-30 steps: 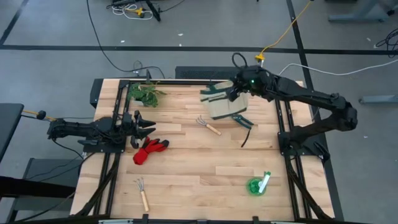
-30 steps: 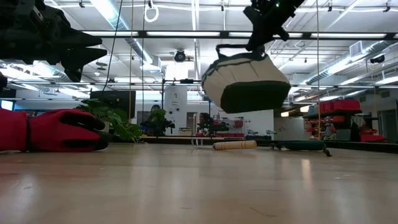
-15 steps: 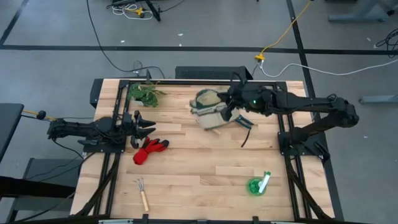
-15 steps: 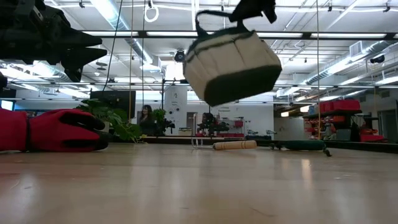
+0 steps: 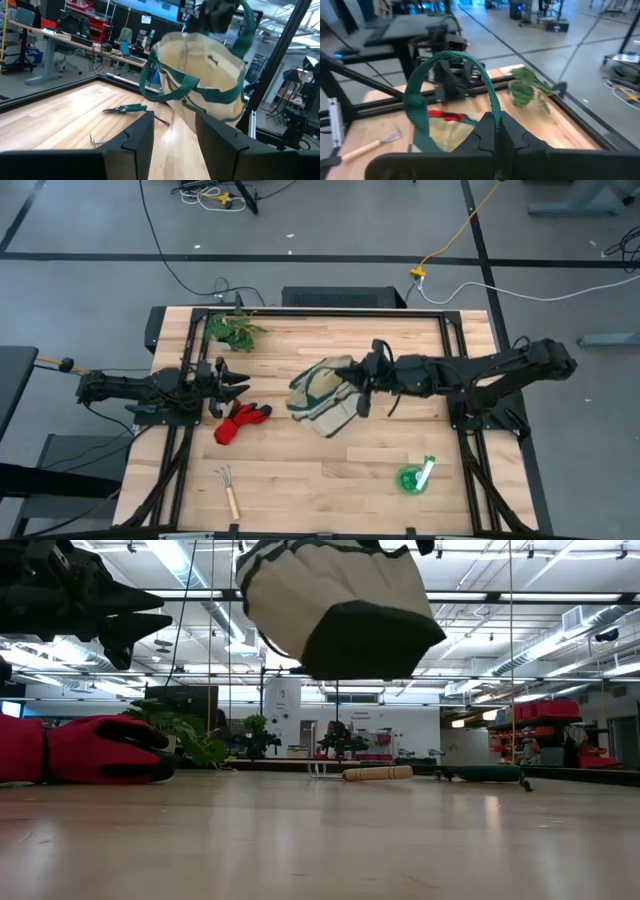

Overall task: Pick & Place Garden tools in Gardening bag
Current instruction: Prepare the green gardening bag

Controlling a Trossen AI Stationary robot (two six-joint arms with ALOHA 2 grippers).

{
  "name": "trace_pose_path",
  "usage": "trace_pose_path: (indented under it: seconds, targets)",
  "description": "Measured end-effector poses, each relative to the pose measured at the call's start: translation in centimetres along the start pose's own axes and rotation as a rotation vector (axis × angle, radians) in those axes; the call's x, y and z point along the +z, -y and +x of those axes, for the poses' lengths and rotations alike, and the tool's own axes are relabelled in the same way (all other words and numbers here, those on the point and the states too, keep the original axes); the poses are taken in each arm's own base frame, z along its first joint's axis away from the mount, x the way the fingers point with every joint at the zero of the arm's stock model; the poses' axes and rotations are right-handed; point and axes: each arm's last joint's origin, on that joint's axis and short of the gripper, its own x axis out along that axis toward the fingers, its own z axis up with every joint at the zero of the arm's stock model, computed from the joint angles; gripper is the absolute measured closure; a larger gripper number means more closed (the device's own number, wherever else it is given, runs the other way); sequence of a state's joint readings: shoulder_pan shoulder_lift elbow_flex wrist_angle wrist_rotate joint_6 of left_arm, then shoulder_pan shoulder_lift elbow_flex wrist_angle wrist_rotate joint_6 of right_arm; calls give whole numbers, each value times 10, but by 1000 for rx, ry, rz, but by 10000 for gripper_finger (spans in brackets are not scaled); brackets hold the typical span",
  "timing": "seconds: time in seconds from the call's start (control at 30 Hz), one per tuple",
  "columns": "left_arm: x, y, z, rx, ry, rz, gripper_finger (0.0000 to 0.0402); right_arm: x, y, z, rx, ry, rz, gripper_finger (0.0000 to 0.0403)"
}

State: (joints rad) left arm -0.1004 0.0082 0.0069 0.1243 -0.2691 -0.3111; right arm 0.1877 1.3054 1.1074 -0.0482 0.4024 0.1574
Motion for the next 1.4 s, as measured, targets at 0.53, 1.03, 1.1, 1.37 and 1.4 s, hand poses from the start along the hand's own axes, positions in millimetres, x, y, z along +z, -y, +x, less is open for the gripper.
trace_pose_path:
  seconds: [0.53, 1.03, 1.1, 1.37, 1.4]
  targets:
    - [1, 0, 0, -2, 7, -3, 250, -87, -25, 22, 107, 200, 40, 403]
    - [2, 1, 0, -13, 19, -7, 250, -117, -33, 54, 102, 239, -8, 403]
    - [3, 1, 0, -19, 24, -8, 250, -117, -35, 53, 111, 246, -10, 403]
    - [3, 1, 0, -22, 28, -5, 250, -121, -46, 48, 132, 234, -65, 403]
    - [3, 2, 0, -28, 27, -5, 250, -121, -46, 48, 127, 233, -65, 403]
